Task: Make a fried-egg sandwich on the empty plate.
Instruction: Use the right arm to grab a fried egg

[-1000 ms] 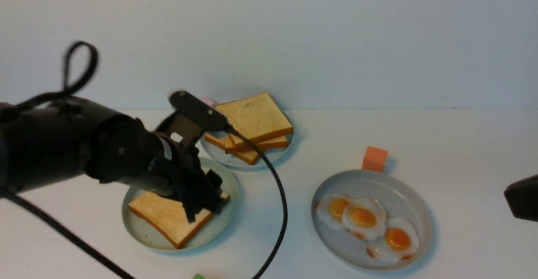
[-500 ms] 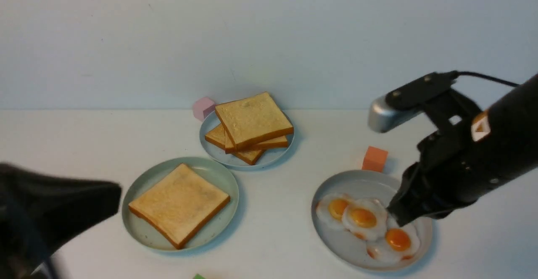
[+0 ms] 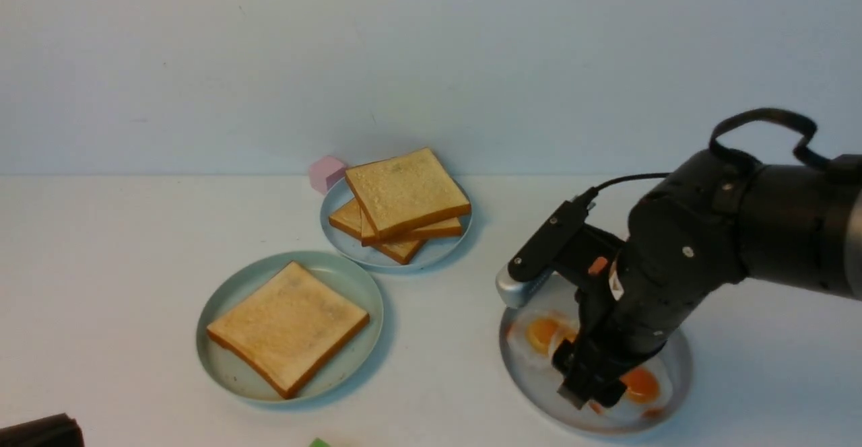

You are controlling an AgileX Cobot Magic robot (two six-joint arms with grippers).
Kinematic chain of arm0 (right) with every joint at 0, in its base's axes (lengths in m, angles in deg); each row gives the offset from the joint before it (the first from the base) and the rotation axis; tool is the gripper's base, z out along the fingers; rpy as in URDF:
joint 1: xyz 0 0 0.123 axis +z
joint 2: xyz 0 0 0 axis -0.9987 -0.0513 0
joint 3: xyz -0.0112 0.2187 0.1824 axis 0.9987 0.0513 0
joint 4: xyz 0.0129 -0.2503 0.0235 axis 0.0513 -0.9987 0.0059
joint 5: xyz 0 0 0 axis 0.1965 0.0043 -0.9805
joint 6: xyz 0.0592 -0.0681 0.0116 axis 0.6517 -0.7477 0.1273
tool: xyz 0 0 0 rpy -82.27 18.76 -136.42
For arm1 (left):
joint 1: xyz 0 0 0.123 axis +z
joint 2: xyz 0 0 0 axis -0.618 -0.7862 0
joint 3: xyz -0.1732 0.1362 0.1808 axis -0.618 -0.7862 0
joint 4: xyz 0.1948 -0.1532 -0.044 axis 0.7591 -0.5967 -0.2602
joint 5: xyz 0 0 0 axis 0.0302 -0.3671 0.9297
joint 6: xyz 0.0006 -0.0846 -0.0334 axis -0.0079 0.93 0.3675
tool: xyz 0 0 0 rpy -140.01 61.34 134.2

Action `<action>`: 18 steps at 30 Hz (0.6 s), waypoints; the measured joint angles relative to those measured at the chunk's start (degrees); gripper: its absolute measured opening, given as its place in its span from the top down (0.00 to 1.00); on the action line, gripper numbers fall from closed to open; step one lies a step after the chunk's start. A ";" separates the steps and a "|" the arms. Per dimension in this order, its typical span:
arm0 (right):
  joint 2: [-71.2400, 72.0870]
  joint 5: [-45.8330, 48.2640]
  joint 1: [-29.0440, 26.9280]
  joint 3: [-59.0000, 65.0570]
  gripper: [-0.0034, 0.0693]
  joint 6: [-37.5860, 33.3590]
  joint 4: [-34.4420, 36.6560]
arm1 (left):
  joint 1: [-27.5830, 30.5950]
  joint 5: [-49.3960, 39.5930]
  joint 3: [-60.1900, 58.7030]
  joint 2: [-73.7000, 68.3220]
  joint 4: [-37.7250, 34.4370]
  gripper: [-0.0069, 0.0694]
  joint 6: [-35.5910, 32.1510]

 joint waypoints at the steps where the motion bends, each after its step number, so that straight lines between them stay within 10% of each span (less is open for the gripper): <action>1: -0.91 -1.17 0.00 -0.03 0.05 0.00 -1.01 | 0.00 0.26 0.00 0.01 -0.14 0.93 0.00; 18: -10.18 -8.91 0.07 -0.58 0.16 0.06 -11.76 | 0.00 1.38 -0.01 -0.39 -2.26 0.93 0.00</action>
